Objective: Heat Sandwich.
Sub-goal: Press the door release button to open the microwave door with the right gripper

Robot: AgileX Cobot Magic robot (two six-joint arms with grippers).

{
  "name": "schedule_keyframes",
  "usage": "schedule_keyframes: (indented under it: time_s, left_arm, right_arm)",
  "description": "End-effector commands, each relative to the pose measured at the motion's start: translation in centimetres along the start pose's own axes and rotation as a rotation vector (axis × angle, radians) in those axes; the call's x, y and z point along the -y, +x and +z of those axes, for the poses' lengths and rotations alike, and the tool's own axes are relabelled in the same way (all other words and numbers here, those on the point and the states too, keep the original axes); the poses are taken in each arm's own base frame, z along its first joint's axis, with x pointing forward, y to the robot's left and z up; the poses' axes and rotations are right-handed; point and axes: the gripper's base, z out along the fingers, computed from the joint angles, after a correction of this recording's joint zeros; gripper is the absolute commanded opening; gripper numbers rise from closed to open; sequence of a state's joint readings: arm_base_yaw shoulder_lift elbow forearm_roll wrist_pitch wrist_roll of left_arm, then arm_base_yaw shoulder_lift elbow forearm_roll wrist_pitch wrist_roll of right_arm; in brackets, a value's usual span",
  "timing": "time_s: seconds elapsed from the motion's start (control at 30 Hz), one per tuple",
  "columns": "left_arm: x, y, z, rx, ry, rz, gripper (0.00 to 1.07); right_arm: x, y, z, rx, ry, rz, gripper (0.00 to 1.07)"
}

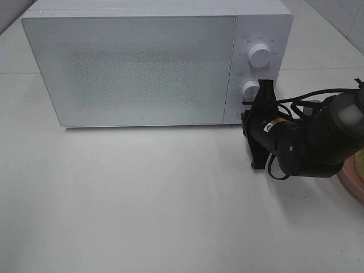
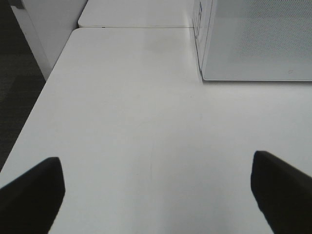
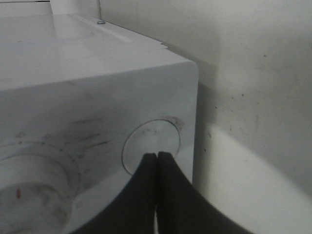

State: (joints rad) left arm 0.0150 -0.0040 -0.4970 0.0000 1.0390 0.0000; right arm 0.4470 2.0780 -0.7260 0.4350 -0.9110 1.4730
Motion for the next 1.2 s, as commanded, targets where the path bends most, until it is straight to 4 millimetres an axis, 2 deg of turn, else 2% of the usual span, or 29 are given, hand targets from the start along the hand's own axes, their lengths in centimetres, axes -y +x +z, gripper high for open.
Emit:
schedule_keyframes:
  time_s: [0.03, 0.37, 0.63, 0.83, 0.93, 1.03, 1.2]
  left_arm:
    - [0.0, 0.2, -0.3, 0.029, -0.004, -0.002, 0.98]
    - [0.0, 0.2, -0.3, 0.029, -0.004, -0.002, 0.98]
    - [0.0, 0.2, -0.3, 0.029, -0.004, -0.002, 0.98]
    - [0.0, 0.2, -0.3, 0.029, -0.004, -0.002, 0.98]
    - [0.0, 0.2, -0.3, 0.029, -0.004, -0.002, 0.98]
    - [0.0, 0.2, -0.3, 0.029, -0.004, -0.002, 0.98]
    - [0.0, 0.2, -0.3, 0.029, -0.004, -0.002, 0.98]
  right_arm:
    - [-0.4, -0.3, 0.6, 0.003, -0.011, 0.01, 0.01]
    - [-1.7, -0.5, 1.6, 0.01, -0.064, 0.026, 0.01]
    - [-3.5, -0.6, 1.4, 0.017, -0.256, 0.04, 0.01]
    - [-4.0, -0.5, 1.6, 0.018, -0.301, 0.042, 0.01]
    - [-4.2, -0.1, 2.8, 0.007, -0.38, 0.028, 0.01]
    - [-4.6, -0.1, 2.9, 0.014, -0.455, 0.026, 0.01]
    - [-4.5, 0.0, 2.9, 0.005, -0.442, 0.02, 0.0]
